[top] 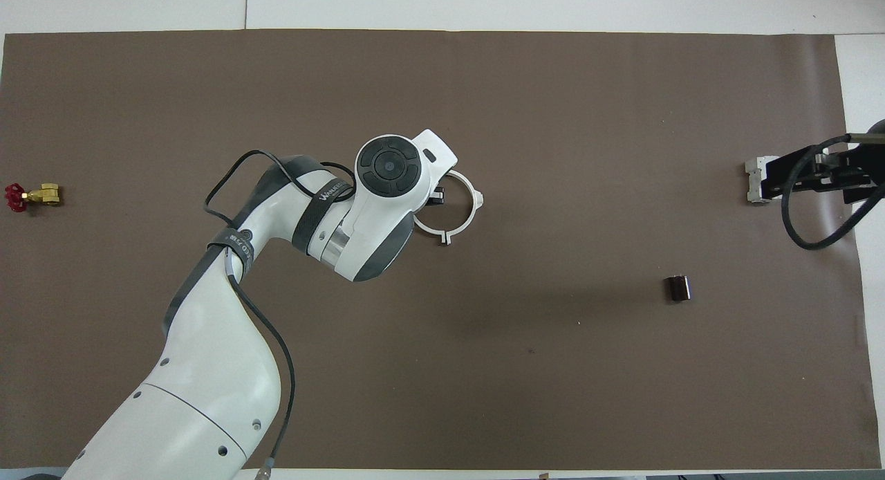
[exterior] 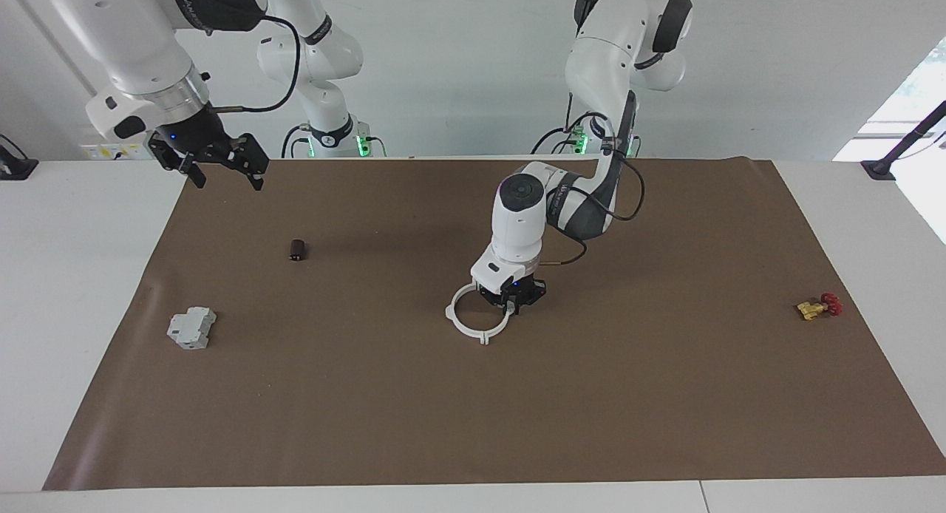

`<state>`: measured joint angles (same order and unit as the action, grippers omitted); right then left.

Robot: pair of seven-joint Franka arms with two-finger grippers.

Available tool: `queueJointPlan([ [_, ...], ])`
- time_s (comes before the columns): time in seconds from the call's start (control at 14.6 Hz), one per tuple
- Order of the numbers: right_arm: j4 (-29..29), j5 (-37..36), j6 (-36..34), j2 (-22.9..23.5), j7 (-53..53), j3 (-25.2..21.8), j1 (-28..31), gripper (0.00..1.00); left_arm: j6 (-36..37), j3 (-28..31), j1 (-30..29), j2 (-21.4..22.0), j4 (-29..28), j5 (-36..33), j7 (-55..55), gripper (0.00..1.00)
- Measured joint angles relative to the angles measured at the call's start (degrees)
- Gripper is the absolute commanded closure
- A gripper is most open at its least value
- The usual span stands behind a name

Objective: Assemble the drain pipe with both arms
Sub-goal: 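Release the ring on the table and lift the left gripper away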

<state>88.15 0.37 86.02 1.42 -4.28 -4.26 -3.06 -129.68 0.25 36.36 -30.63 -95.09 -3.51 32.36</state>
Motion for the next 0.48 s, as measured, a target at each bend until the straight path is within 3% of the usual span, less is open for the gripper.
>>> queueJointPlan([
  [0.48, 0.1, 0.0, 0.0, 0.0, 0.0, 0.0, 0.3, 0.00, -1.1, 0.2, -0.1, 0.2, 0.1, 2.7, 0.5, 0.00],
])
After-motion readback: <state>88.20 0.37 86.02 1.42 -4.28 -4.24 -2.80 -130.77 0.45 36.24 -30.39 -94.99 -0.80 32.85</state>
